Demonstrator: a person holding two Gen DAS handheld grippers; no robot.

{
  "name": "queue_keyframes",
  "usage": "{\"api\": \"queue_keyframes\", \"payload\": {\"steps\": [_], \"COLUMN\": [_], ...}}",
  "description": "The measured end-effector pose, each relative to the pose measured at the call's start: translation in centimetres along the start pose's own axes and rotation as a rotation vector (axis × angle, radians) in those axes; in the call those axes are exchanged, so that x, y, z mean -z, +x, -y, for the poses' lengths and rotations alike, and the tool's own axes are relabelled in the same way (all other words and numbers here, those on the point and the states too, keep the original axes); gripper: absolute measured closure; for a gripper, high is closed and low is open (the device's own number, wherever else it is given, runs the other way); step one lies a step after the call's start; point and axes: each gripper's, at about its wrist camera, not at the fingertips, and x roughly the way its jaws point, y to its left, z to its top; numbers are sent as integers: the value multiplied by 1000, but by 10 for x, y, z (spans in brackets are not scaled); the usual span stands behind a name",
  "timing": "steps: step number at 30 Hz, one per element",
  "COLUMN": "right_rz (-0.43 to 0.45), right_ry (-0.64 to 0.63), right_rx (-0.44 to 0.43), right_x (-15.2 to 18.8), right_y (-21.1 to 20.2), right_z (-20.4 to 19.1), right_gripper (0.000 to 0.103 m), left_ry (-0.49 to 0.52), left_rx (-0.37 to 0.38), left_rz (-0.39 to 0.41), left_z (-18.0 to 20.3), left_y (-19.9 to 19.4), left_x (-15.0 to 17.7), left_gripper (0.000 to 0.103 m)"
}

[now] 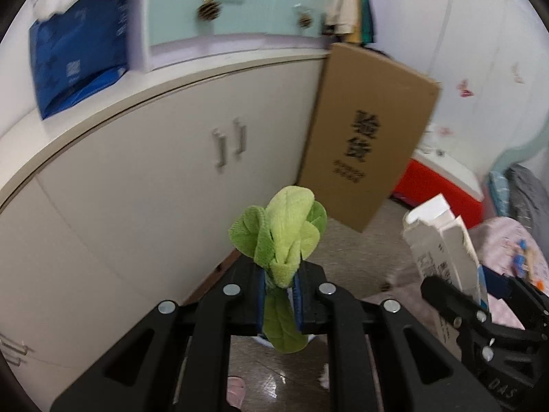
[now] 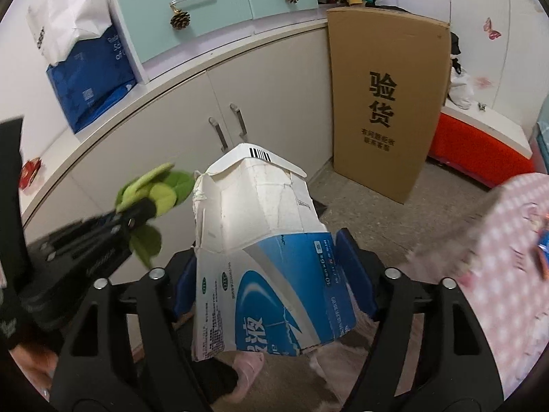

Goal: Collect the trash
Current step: 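Carry the cloth and tissue pack over the bin and open the right tool, then open the left tool over the bin to drop the green cloth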

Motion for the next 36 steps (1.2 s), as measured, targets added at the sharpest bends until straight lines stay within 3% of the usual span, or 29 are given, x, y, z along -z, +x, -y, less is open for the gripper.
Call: {"api": "queue_keyframes", "payload": {"steps": [4,8,21,36], "right_rz": [-3,-32,-10,34], "right_ry": [4,34,49,143], "right_rx": [13,10,71,67], "right_x": [-5,0,12,12], "right_y": [36,49,23,3], "right_z": [-2,2,17,57], "right_gripper": [17,17,14,13], "left_ry": [-41,-60,-10,47], "left_rx": [-66,-88,-39,-5], "left_rz": [-35,-70,-73,-78], "left_z": [-21,-31,-3,35], "left_y": [24,41,38,44], "left_x": [2,6,9,6], "left_gripper": [89,89,88,88]}}
